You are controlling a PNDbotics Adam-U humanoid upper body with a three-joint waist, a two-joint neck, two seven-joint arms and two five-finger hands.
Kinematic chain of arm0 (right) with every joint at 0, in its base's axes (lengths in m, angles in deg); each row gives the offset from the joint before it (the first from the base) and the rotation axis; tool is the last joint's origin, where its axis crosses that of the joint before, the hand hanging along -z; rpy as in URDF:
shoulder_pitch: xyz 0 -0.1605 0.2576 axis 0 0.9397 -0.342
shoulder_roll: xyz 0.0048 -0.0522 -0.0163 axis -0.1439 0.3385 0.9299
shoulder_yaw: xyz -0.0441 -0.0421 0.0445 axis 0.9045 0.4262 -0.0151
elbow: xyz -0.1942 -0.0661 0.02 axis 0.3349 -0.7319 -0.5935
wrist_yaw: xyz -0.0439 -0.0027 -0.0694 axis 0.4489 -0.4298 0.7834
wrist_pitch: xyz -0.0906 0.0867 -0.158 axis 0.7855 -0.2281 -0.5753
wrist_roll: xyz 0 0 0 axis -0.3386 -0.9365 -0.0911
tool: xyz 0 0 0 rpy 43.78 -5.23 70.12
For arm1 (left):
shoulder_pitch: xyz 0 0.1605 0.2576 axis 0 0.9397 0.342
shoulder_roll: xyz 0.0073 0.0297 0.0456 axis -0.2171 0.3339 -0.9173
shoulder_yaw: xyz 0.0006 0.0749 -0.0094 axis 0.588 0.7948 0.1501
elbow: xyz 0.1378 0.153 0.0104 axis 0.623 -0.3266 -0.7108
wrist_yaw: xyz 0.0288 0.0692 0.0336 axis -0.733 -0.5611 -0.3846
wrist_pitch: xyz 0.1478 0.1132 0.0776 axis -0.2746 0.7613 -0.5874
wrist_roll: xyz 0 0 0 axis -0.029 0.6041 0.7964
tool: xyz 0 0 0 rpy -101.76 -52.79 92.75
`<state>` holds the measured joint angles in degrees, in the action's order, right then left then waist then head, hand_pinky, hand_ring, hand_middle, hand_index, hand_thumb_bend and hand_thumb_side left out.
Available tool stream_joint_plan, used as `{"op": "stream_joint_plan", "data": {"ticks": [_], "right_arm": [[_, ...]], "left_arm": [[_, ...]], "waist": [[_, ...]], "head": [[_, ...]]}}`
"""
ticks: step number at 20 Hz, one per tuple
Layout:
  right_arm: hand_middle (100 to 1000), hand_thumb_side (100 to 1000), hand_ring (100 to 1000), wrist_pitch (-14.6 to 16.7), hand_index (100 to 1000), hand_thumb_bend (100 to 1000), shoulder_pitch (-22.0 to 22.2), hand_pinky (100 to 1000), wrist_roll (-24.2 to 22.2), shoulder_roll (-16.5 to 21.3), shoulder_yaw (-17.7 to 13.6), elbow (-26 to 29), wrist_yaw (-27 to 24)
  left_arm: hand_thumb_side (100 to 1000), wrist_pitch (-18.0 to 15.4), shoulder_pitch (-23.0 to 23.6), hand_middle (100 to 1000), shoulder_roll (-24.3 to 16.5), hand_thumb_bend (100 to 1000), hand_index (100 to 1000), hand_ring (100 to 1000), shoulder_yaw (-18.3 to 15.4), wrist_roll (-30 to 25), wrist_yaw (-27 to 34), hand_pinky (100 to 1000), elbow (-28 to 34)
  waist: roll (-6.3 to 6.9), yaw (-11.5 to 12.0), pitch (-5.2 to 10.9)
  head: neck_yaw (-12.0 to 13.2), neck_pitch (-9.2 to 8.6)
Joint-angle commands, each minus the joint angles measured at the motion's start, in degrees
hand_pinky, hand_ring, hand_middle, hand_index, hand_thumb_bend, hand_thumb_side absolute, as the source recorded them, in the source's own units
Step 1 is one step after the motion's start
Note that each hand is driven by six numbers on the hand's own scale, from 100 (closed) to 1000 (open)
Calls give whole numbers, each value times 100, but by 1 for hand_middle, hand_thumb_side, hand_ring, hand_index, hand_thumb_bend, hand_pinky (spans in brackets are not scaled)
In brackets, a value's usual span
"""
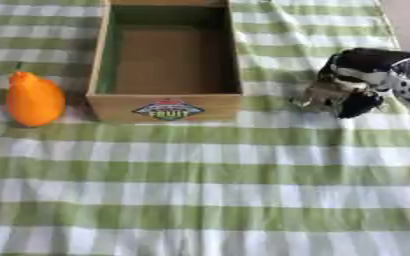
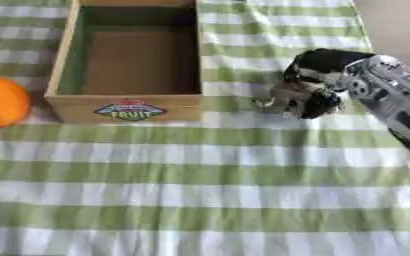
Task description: Pick up objects on the table and place them in the box.
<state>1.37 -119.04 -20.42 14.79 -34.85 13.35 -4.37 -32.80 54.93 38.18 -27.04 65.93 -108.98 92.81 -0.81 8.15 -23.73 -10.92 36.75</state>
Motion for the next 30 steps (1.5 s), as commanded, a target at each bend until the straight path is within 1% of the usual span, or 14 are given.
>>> {"op": "stream_joint_plan", "data": {"ticks": [1,3,11,18,23,24,26,30], "right_arm": [[503,227,752,-80,613,100,-72,671,106,195,-110,127,-26],[500,286,749,-100,609,100,-74,670,143,211,-133,161,-23],[490,343,746,-201,589,100,-69,667,135,338,-250,516,-36],[465,367,741,-230,540,100,-215,664,83,405,-274,791,157],[463,364,741,-219,536,100,-374,665,29,393,-255,895,294],[454,364,740,-219,516,100,-382,666,22,390,-254,900,303],[451,364,740,-199,512,100,-535,666,23,348,-254,956,355],[442,363,739,-154,498,100,-1015,665,-100,157,-134,863,492]], "left_arm": [[985,-12,-58,750,-138,100,825,809,-45,7,13,747,96],[982,-12,-56,749,-138,100,824,809,-46,7,12,747,96],[973,-23,-71,749,-150,100,821,808,-41,0,-3,746,96],[968,-38,-84,748,-174,100,820,807,-34,1,-12,744,96],[968,-41,-81,748,-185,100,820,807,-29,4,-10,744,96],[966,-42,-82,748,-185,100,819,807,-29,4,-10,743,96],[964,-56,-120,748,-189,100,819,807,-6,-11,-10,743,96],[961,-55,-140,747,-210,100,818,806,1,-16,-12,742,96]], "waist": [[13,-13,138],[12,-25,150],[-17,-79,218],[-83,-91,309],[-119,-91,349],[-121,-90,352],[-172,-51,398],[-226,-33,431]], "head": [[16,-38],[22,-38],[38,-33],[41,-35],[53,-29],[52,-29],[28,-22],[33,-23]]}}
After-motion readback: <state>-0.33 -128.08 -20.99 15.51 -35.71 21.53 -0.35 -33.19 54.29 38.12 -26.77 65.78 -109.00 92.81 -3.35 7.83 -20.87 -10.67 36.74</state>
